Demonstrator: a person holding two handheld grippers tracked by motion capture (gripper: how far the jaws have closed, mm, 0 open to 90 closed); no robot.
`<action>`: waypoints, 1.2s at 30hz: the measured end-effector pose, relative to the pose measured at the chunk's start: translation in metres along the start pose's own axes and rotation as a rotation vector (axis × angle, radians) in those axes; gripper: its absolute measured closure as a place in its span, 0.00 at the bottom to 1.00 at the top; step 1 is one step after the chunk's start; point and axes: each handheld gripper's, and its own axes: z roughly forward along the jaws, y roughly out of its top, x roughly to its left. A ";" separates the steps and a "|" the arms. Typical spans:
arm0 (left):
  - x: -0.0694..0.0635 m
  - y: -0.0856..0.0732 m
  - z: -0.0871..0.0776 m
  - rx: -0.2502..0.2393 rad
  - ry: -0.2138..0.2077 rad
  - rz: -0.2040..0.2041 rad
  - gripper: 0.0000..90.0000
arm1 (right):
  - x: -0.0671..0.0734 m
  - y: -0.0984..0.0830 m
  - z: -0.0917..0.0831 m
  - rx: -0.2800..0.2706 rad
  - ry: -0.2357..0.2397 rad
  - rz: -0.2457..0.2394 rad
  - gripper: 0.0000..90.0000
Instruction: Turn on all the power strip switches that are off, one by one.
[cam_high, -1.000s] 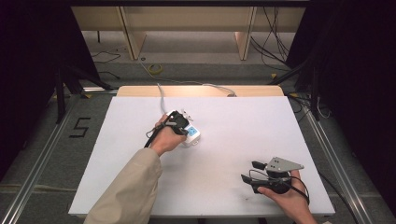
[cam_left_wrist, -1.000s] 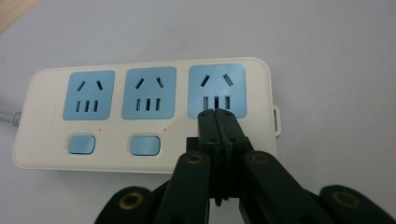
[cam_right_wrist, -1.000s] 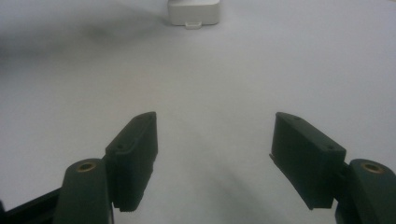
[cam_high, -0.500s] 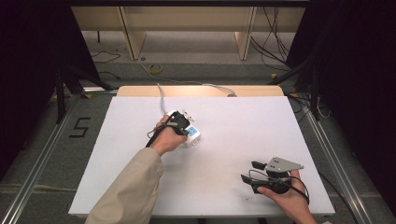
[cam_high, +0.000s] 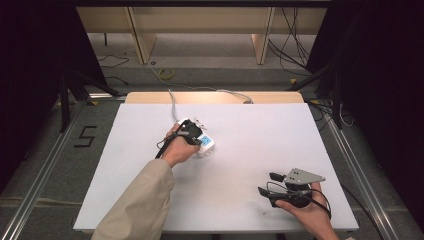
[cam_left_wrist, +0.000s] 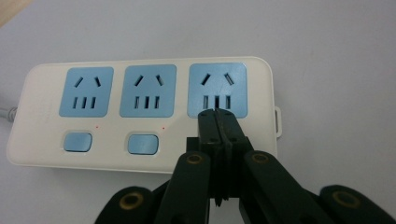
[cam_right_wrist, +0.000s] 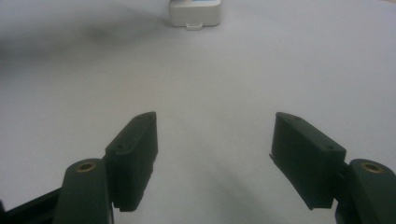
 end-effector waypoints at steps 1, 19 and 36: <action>0.000 0.000 0.000 0.000 0.000 0.000 1.00 | 0.000 0.000 0.000 -0.001 -0.001 -0.001 0.36; 0.002 -0.004 -0.016 -0.083 -0.009 -0.039 0.94 | 0.000 0.000 0.000 0.001 -0.001 0.000 0.36; 0.000 -0.017 -0.030 -0.112 -0.022 -0.080 0.80 | 0.000 0.000 0.000 0.001 -0.003 0.002 0.36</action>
